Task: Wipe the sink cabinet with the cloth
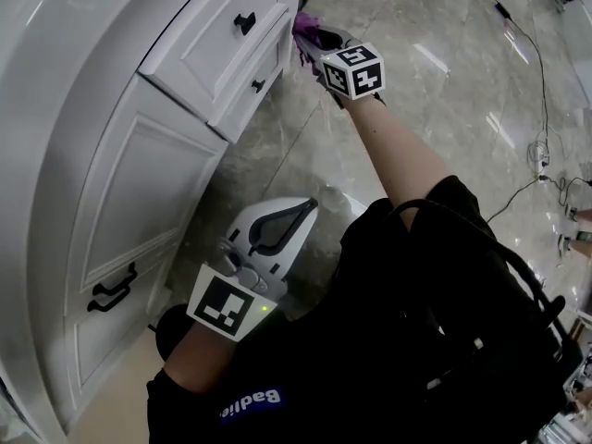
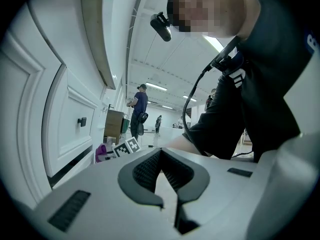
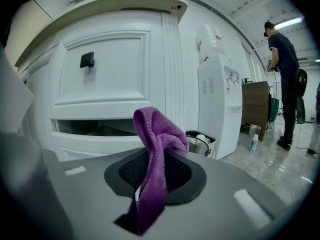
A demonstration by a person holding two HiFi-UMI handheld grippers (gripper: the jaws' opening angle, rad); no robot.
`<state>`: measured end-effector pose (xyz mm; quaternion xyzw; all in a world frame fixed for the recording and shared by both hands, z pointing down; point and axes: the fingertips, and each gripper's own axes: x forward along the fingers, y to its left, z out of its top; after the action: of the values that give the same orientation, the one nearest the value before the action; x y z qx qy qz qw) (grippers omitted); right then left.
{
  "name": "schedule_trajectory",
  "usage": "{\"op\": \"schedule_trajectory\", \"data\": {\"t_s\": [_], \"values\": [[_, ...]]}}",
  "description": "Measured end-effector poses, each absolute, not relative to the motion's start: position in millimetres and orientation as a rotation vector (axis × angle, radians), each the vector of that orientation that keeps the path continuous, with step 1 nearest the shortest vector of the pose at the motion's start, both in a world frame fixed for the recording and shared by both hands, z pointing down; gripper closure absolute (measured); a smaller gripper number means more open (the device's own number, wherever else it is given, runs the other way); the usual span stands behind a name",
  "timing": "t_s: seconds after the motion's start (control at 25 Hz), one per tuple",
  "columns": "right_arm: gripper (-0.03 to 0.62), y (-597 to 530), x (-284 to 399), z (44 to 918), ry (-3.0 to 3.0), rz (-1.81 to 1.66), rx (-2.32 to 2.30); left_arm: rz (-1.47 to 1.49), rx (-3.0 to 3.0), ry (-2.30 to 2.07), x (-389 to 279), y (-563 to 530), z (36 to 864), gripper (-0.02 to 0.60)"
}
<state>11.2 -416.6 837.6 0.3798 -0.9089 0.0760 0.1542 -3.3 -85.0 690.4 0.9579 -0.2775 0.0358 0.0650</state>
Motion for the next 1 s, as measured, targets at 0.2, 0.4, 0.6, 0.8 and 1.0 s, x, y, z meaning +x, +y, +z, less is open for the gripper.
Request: {"op": "schedule_trajectory", "data": {"t_s": [0.2,0.4,0.6,0.8,1.0], "values": [[0.520,-421.4,-4.7,850.5,-2.586,0.216,1.026,0.080,2.933,-0.812,-0.8,-83.9,688.2,0.577],[0.520,-393.7,-29.5,839.2,-2.649,0.194,0.915,0.072,2.939,-0.796,-1.9,-82.6,688.2,0.576],[0.520,-342.5,-62.7,839.3,-2.705,0.209,0.763,0.066,2.952,-0.783,-1.4,-83.7,687.3,0.577],[0.520,-286.0,-97.8,833.5,-2.769,0.189,0.606,0.066,2.977,-0.755,1.1,-85.9,689.3,0.576],[0.520,-235.1,-127.5,834.0,-2.789,0.149,0.415,0.060,2.989,-0.739,3.0,-87.6,688.6,0.577]]}}
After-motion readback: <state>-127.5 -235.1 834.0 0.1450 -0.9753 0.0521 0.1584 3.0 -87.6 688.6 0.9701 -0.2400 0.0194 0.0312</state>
